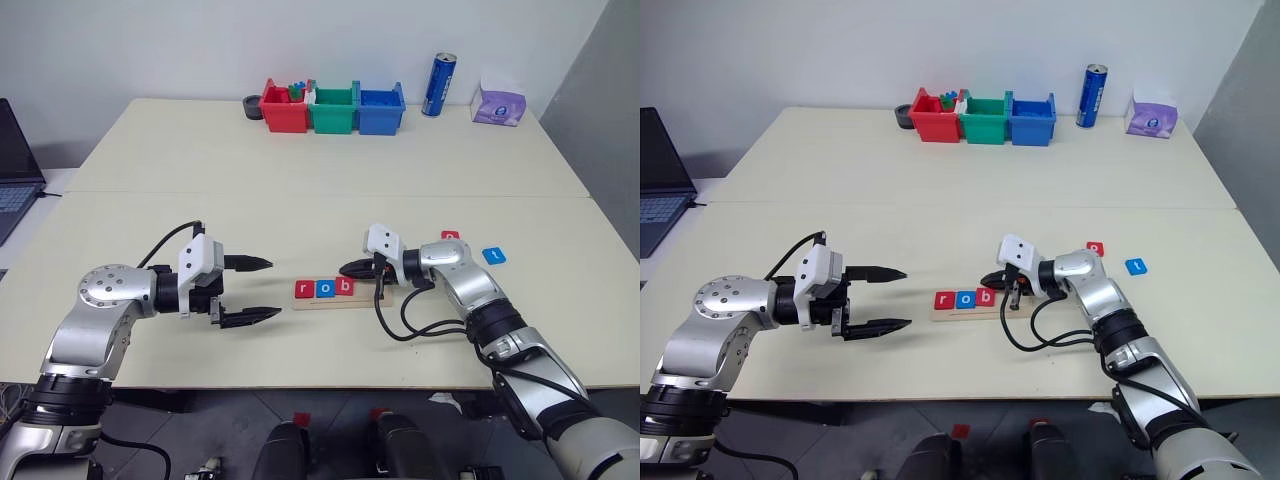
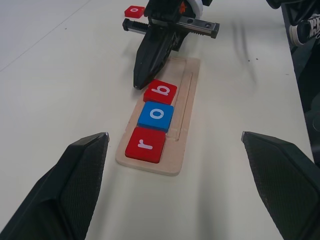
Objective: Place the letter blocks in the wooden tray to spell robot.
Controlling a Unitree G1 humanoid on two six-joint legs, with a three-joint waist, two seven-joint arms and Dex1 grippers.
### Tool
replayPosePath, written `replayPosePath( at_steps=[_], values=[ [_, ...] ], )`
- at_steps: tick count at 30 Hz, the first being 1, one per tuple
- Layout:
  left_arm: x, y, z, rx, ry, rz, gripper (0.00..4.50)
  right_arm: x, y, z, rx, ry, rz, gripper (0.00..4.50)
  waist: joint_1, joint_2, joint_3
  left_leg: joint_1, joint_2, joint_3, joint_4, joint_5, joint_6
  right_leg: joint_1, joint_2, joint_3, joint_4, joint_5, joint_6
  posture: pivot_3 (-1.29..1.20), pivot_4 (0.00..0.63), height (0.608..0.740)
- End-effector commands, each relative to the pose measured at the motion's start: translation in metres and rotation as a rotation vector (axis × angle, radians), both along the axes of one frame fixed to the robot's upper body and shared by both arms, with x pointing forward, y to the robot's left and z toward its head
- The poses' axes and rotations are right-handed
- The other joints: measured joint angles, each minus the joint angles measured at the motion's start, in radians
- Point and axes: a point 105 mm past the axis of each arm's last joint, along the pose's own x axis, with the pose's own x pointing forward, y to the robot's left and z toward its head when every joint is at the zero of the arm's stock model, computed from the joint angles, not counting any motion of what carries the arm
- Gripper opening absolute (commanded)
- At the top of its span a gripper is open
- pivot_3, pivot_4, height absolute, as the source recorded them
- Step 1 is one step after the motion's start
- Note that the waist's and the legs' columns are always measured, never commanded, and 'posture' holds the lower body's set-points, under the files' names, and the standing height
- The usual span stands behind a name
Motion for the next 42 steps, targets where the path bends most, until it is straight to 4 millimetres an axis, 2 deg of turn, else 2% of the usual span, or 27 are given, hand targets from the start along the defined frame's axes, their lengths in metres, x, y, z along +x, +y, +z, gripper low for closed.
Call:
replayPosePath(
  at_steps=[1, 15, 22, 42],
  values=[
    [0.002, 0.002, 0.010, 0.011, -0.048, 0.002, 4.50, -0.004, 0.006, 0.011, 0.004, -0.051, 0.051, 0.02, 0.000, 0.000, 0.000, 0.000, 0.000, 0.000, 0.000, 0.000, 0.000, 0.000, 0.000, 0.000, 0.000, 0.000, 0.000, 0.00, 0.150, 0.740],
    [0.004, 0.002, 0.011, 0.015, -0.052, 0.006, 4.50, -0.008, 0.009, 0.013, -0.017, -0.132, 0.095, 0.02, 0.000, 0.000, 0.000, 0.000, 0.000, 0.000, 0.000, 0.000, 0.000, 0.000, 0.000, 0.000, 0.000, 0.000, 0.000, 0.00, 0.150, 0.740],
    [0.004, 0.002, 0.010, 0.015, -0.051, 0.008, 4.50, 0.002, 0.010, 0.027, 0.009, -0.189, 0.068, 0.02, 0.000, 0.000, 0.000, 0.000, 0.000, 0.000, 0.000, 0.000, 0.000, 0.000, 0.000, 0.000, 0.000, 0.000, 0.000, 0.00, 0.150, 0.740],
    [0.005, 0.001, 0.012, 0.011, -0.057, 0.012, 4.50, 0.000, 0.013, 0.023, -0.079, -0.378, 0.162, 0.02, 0.000, 0.000, 0.000, 0.000, 0.000, 0.000, 0.000, 0.000, 0.000, 0.000, 0.000, 0.000, 0.000, 0.000, 0.000, 0.00, 0.150, 0.740]
  ],
)
